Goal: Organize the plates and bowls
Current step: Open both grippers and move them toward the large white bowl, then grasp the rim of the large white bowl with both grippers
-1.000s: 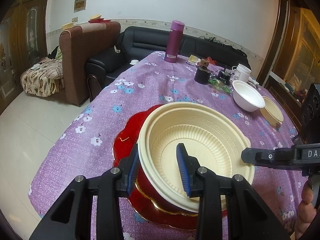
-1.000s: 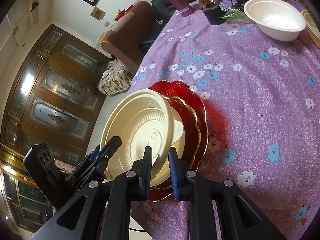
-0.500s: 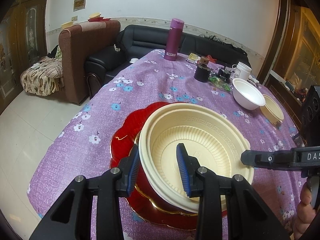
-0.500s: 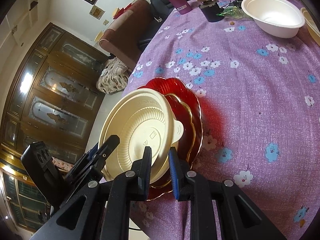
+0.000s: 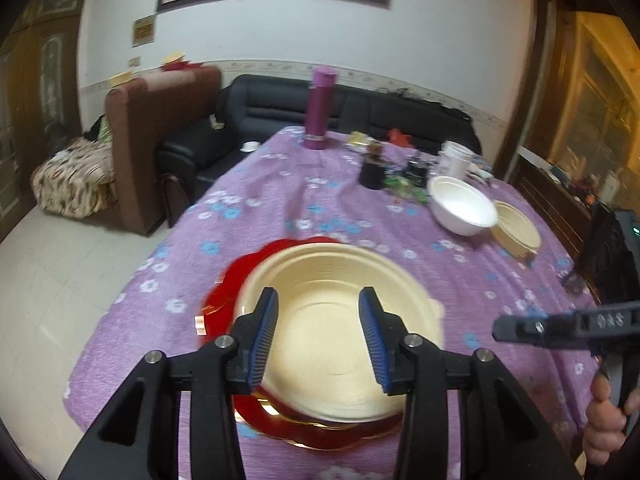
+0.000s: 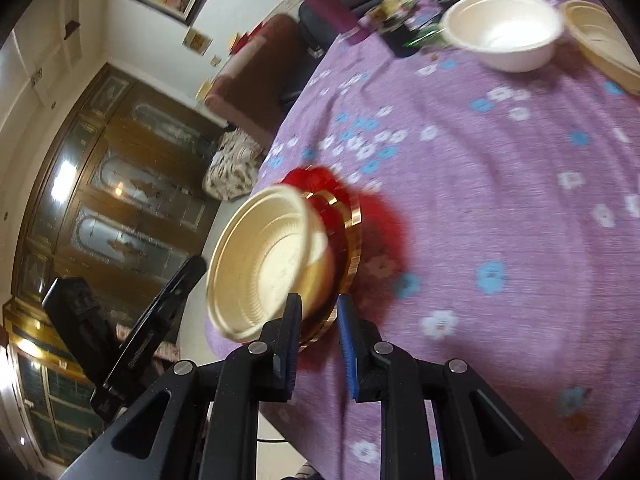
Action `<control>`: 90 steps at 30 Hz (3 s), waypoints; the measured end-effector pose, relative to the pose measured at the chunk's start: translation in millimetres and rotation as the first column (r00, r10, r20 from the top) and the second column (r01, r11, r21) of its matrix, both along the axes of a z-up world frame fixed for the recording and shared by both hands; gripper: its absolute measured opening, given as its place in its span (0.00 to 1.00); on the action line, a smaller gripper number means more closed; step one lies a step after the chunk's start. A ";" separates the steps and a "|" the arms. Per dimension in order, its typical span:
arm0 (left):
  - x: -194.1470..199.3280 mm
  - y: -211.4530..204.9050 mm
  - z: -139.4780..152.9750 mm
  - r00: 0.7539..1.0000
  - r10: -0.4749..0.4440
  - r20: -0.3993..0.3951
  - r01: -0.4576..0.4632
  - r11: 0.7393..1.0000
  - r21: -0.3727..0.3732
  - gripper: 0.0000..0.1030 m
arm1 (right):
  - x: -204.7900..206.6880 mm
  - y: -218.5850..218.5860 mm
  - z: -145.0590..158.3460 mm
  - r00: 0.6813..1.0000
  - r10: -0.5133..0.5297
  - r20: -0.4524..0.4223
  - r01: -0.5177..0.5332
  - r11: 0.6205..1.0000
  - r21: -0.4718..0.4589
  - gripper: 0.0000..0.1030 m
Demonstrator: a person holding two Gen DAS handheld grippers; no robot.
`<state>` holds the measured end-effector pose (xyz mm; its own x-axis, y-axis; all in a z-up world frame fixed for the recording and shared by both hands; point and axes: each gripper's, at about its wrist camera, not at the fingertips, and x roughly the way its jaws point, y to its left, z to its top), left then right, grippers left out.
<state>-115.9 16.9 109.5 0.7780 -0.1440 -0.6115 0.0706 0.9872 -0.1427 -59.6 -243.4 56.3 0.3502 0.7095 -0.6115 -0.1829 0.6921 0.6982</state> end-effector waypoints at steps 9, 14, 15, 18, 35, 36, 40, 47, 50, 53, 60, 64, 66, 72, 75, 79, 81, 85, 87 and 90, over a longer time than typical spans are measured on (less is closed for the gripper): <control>-1.3 -117.4 -16.9 0.956 -0.288 -0.063 0.291 0.956 0.041 0.43 | 0.0 -92.5 -3.1 0.978 -0.207 -0.005 0.207 0.978 0.034 0.20; 2.2 -187.4 -57.2 0.894 -0.413 -0.174 0.431 0.899 0.080 0.43 | -8.7 -143.4 -1.3 0.944 -0.330 0.003 0.330 0.943 0.037 0.20; 3.5 -193.8 -62.8 0.888 -0.419 -0.187 0.440 0.894 0.087 0.43 | -10.5 -152.4 -1.6 0.937 -0.350 0.002 0.350 0.936 0.035 0.20; 12.8 -210.7 -79.2 0.883 -0.412 -0.225 0.445 0.888 0.117 0.43 | -10.5 -180.1 -4.8 0.914 -0.407 -0.006 0.407 0.913 0.030 0.20; 44.8 -210.7 -101.0 0.912 -0.308 -0.269 0.354 0.924 0.141 0.58 | 71.3 -204.9 4.5 0.888 -0.458 0.022 0.458 0.888 0.033 0.25; 45.0 -209.1 -100.6 0.913 -0.308 -0.268 0.351 0.927 0.132 0.58 | 80.4 -203.4 3.4 0.889 -0.457 0.018 0.456 0.889 0.030 0.26; 46.5 -206.0 -99.8 0.914 -0.308 -0.265 0.346 0.932 0.109 0.58 | 120.3 -195.0 -1.9 0.890 -0.457 0.012 0.456 0.890 0.023 0.26; 45.6 -208.1 -98.5 0.911 -0.319 -0.262 0.356 0.928 0.108 0.58 | 173.6 -186.9 -17.9 0.885 -0.465 -0.027 0.466 0.885 0.007 0.26; 46.1 -206.6 -98.0 0.911 -0.320 -0.262 0.355 0.930 0.098 0.58 | 184.2 -187.0 -27.1 0.873 -0.484 -0.063 0.486 0.874 0.017 0.27; 45.1 -205.9 -96.6 0.914 -0.320 -0.251 0.352 0.931 0.094 0.58 | 182.7 -183.0 -29.6 0.886 -0.460 -0.064 0.462 0.886 0.027 0.10; 37.2 -201.6 -88.7 0.934 -0.307 -0.186 0.329 0.939 0.102 0.58 | 133.3 -183.3 -17.4 0.893 -0.450 -0.031 0.451 0.889 0.080 0.06; 26.8 -197.5 -82.0 0.943 -0.304 -0.133 0.319 0.941 0.113 0.58 | 90.0 -182.9 -5.0 0.904 -0.427 0.005 0.424 0.900 0.105 0.06; 17.8 -193.9 -79.2 0.944 -0.308 -0.121 0.322 0.939 0.119 0.58 | 62.9 -183.3 3.1 0.909 -0.416 0.033 0.412 0.907 0.090 0.06; -0.5 -175.2 -68.6 0.938 -0.333 -0.098 0.340 0.938 0.063 0.59 | 4.0 -181.1 1.4 0.941 -0.336 0.029 0.335 0.941 0.042 0.06; -7.3 -166.8 -58.3 0.940 -0.335 -0.070 0.338 0.940 0.044 0.65 | -16.3 -180.6 -9.4 0.953 -0.302 -0.002 0.302 0.952 0.039 0.06; -5.7 -164.1 -54.3 0.941 -0.332 -0.067 0.335 0.942 0.030 0.66 | -23.2 -177.9 -24.6 0.960 -0.278 -0.046 0.279 0.960 0.017 0.09; -4.9 -165.0 -54.8 0.939 -0.336 -0.076 0.338 0.941 0.024 0.66 | -23.5 -177.1 -24.2 0.953 -0.301 -0.023 0.300 0.953 -0.036 0.09; -2.6 -166.2 -54.0 0.939 -0.334 -0.082 0.338 0.941 0.032 0.66 | -23.6 -177.6 -20.3 0.943 -0.334 0.011 0.333 0.938 -0.093 0.26; 0.4 -166.4 -53.4 0.938 -0.335 -0.091 0.338 0.941 0.025 0.66 | -28.8 -179.5 -17.0 0.937 -0.346 0.046 0.349 0.931 -0.104 0.37; 5.8 -166.0 -51.8 0.937 -0.332 -0.106 0.334 0.943 -0.002 0.66 | -37.6 -183.5 -13.9 0.926 -0.370 0.079 0.377 0.921 -0.101 0.39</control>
